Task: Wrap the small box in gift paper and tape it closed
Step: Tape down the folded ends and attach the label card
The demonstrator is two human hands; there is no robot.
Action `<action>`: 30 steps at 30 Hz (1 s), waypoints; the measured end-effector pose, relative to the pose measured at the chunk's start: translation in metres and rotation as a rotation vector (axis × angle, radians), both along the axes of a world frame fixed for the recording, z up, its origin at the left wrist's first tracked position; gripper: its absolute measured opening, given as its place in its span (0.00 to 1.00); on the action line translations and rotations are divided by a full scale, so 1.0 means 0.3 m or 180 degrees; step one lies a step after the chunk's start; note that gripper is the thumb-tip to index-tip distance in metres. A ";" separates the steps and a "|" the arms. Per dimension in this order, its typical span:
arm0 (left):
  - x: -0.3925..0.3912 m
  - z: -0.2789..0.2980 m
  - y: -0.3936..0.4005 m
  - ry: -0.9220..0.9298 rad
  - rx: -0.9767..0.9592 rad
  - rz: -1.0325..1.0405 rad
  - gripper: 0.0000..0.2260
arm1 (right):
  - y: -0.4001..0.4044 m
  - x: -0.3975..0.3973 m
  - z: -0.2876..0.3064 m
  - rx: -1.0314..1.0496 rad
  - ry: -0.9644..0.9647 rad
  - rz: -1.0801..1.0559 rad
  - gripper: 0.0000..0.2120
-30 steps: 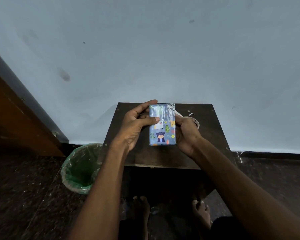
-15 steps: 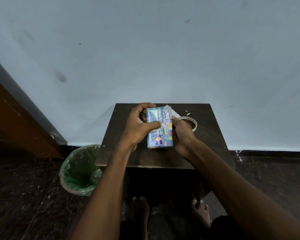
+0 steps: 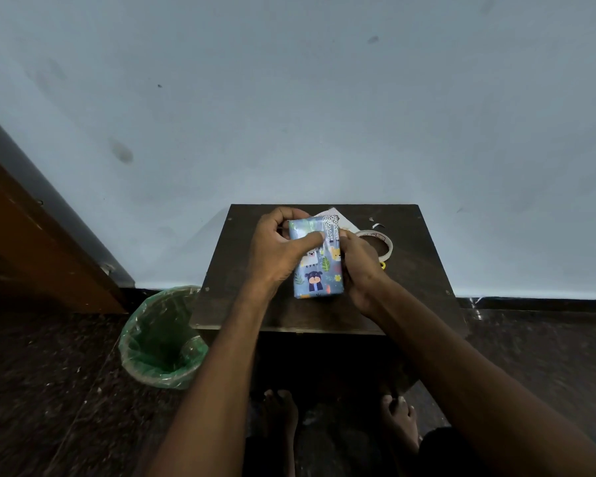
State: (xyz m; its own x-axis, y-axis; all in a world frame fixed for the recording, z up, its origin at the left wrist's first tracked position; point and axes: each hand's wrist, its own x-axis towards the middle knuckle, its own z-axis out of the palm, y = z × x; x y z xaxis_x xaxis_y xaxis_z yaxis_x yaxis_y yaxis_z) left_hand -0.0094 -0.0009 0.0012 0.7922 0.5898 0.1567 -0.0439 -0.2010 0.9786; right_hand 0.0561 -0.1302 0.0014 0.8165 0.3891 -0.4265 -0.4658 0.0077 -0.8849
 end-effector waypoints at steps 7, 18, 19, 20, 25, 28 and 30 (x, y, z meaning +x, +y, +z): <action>-0.021 0.011 0.035 0.0038 -0.0102 -0.0436 0.15 | -0.027 0.020 0.018 -0.0055 0.0095 -0.0009 0.17; -0.008 -0.006 0.033 0.0136 0.0025 -0.0368 0.14 | -0.038 0.040 0.011 -0.0198 -0.0180 0.0039 0.16; -0.014 -0.004 0.037 0.0093 0.0011 -0.0427 0.14 | -0.039 0.042 0.012 -0.0202 -0.0203 0.0046 0.16; -0.014 -0.006 0.036 0.0087 0.0053 -0.0386 0.14 | -0.040 0.044 0.010 -0.0240 -0.0277 0.0072 0.16; 0.015 -0.045 0.007 0.0436 0.0295 0.0089 0.18 | -0.034 0.031 0.005 -0.0350 -0.0529 0.0294 0.16; 0.009 -0.048 0.020 0.0709 0.0342 0.0109 0.16 | -0.053 0.042 0.005 -0.0210 -0.0444 0.0906 0.19; -0.001 -0.052 0.040 0.0982 0.0149 -0.0064 0.15 | -0.067 0.054 -0.001 -0.0481 -0.0737 0.1460 0.20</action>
State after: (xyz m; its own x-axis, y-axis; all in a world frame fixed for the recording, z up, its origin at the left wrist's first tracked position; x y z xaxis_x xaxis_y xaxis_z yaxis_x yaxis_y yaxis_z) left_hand -0.0097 0.0111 -0.0143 0.8181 0.5712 -0.0663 0.2492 -0.2484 0.9361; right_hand 0.0724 -0.1502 0.0011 0.6564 0.6763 -0.3343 -0.1839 -0.2863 -0.9403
